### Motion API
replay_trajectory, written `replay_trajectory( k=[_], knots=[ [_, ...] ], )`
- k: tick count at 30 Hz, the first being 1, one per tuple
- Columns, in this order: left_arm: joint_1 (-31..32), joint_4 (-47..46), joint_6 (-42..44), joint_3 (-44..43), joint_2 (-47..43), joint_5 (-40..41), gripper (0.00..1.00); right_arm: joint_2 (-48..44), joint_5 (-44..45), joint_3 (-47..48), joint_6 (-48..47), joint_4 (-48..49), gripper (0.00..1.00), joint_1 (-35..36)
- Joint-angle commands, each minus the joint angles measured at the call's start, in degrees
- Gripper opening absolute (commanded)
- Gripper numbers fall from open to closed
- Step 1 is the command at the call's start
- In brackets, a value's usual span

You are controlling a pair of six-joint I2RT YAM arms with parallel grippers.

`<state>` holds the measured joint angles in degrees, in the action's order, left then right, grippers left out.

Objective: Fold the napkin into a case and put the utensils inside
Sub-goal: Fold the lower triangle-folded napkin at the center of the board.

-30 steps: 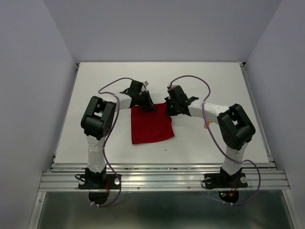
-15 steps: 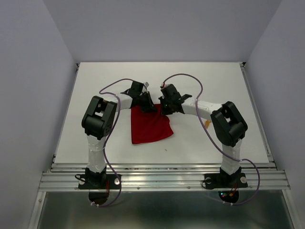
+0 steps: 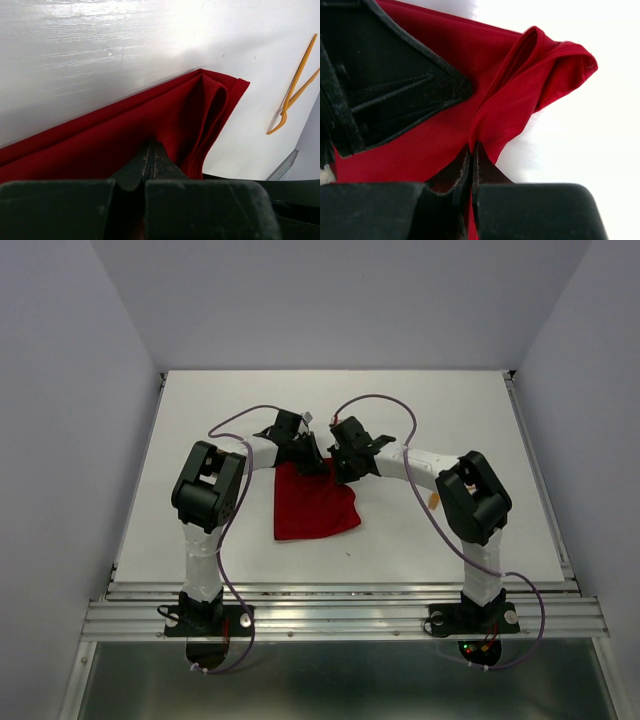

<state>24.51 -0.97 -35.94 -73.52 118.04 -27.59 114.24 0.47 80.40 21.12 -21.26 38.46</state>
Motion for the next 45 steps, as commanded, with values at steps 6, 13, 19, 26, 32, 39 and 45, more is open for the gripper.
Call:
replay_trajectory(
  k=[6,13,19,26,32,39,45],
  knots=[
    [0.5,2.5,1.1,1.0,2.1,2.2,0.0,3.9,-2.6,5.0,-2.2,-2.4,0.01,0.8],
    [0.5,2.5,0.9,1.4,1.8,2.1,0.0,5.9,-2.8,5.2,-2.9,-2.4,0.01,0.8],
    [0.5,2.5,1.1,1.6,0.3,2.4,0.0,5.2,-3.3,4.9,-2.7,-1.9,0.27,0.8],
    [0.5,2.6,0.8,1.7,1.2,2.4,0.0,3.1,-5.6,5.0,-1.9,-1.3,0.31,0.8],
    [0.5,2.6,0.6,1.7,1.6,2.5,0.0,0.8,-6.6,4.1,-1.2,-1.4,0.41,0.8],
    [0.5,2.5,0.4,1.7,1.8,2.6,0.0,-1.2,-7.9,3.4,-0.2,-0.9,0.41,0.8],
    [0.5,2.5,0.3,1.8,1.8,2.7,0.0,-2.0,-7.7,3.7,0.8,-1.0,0.39,0.8]
  ],
)
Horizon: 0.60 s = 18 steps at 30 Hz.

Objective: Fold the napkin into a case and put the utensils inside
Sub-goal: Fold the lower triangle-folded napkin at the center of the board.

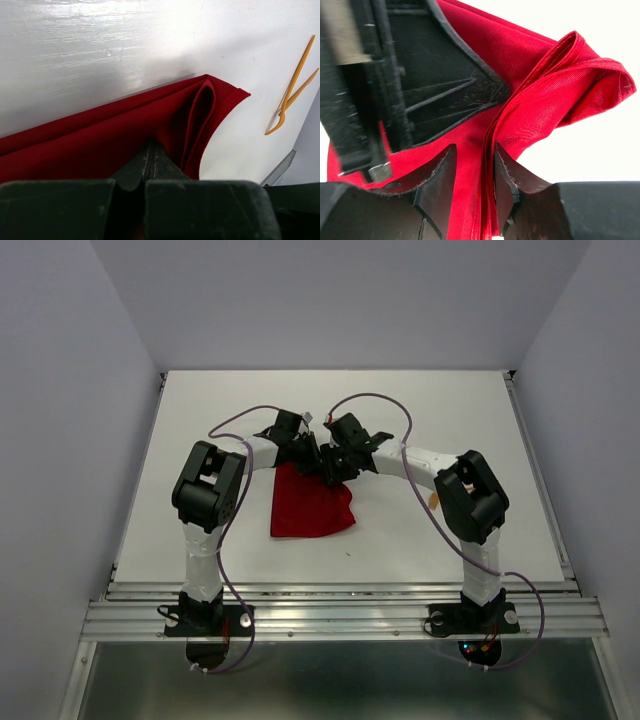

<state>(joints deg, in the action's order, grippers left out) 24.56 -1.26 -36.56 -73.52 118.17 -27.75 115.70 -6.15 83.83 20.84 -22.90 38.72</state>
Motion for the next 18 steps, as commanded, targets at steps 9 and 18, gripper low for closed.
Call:
replay_trajectory(
  k=[9,18],
  knots=[
    [0.6,2.6,0.9,2.0,1.6,2.8,0.0,-2.2,-1.9,1.8,2.3,0.5,0.38,0.6],
    [0.5,2.5,0.8,2.1,1.7,2.6,0.0,1.5,-2.8,6.8,2.1,-1.1,0.4,1.1]
  ],
)
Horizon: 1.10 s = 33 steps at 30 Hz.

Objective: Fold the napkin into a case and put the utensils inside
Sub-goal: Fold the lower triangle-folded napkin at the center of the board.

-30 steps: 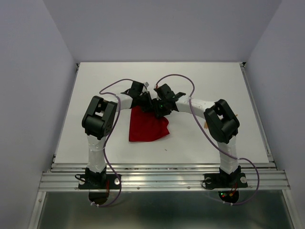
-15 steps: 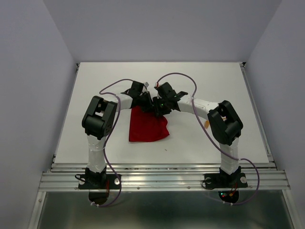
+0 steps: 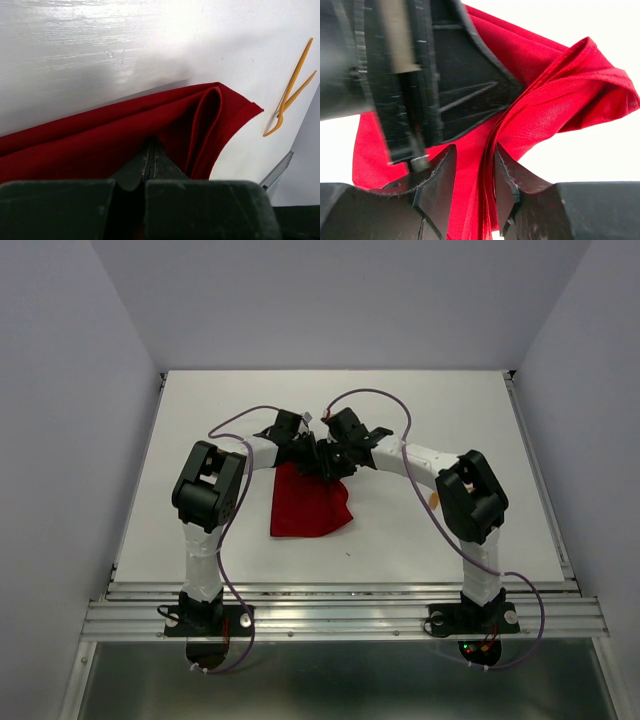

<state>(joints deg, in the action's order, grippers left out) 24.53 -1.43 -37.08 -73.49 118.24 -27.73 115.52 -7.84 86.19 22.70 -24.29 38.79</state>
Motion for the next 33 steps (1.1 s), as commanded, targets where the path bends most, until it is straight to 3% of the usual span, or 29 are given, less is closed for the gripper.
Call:
replay_trajectory(
  k=[1,13,22,33],
  knots=[
    [0.5,2.7,1.3,2.0,1.6,2.6,0.0,2.3,-1.1,4.9,0.2,0.3,0.4,1.0],
    [0.5,2.8,1.6,1.7,1.5,2.6,0.0,5.1,1.7,2.3,-0.7,0.3,0.41,1.0],
    [0.3,4.1,1.7,1.6,-1.2,3.0,0.0,5.6,3.1,1.6,-1.1,0.5,0.49,1.0],
    [-3.1,5.3,0.6,2.0,-8.1,1.6,0.0,3.1,-0.6,-6.6,-4.1,9.9,0.57,-0.1]
  ],
)
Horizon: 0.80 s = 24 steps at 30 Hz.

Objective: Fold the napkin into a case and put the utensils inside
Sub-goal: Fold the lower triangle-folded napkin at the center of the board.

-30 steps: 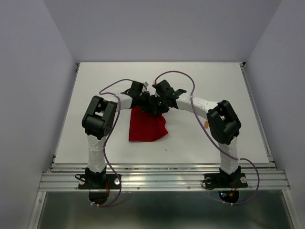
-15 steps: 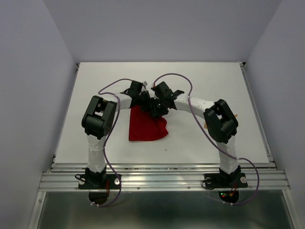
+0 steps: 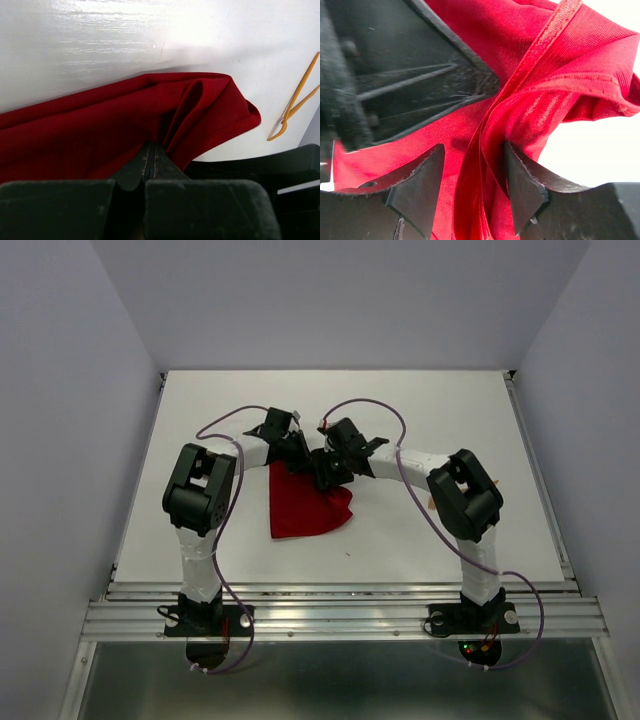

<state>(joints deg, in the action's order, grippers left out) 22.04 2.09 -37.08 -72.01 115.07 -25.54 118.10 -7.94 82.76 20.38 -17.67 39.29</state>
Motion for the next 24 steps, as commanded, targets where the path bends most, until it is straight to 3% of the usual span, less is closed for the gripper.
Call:
replay_trajectory(
  k=[1,12,13,15,18,24],
  knots=[
    [-0.8,1.9,0.4,0.5,-5.1,-1.0,0.03,0.5,-1.1,-3.7,-2.0,3.9,0.57,-0.6],
    [-2.7,-0.7,-0.9,2.0,-7.6,-3.6,0.31,-0.8,-2.3,-8.4,-3.4,10.1,0.57,-0.6],
    [-2.8,-1.2,-1.0,2.1,-7.7,-4.5,0.44,-0.9,-2.7,-8.6,-3.7,10.5,0.57,-0.6],
    [-2.8,-1.6,-1.0,2.0,-7.8,-4.9,0.6,-1.5,-3.6,-9.5,-4.0,11.7,0.57,-0.6],
    [-2.8,-1.6,-0.9,2.1,-8.1,-5.2,0.76,-1.9,-4.4,-9.8,-4.4,12.5,0.58,-0.6],
    [-2.4,-4.2,-1.2,1.3,-7.1,-7.2,0.8,-1.9,-4.9,-9.8,-4.6,13.1,0.58,-0.6]
  ],
)
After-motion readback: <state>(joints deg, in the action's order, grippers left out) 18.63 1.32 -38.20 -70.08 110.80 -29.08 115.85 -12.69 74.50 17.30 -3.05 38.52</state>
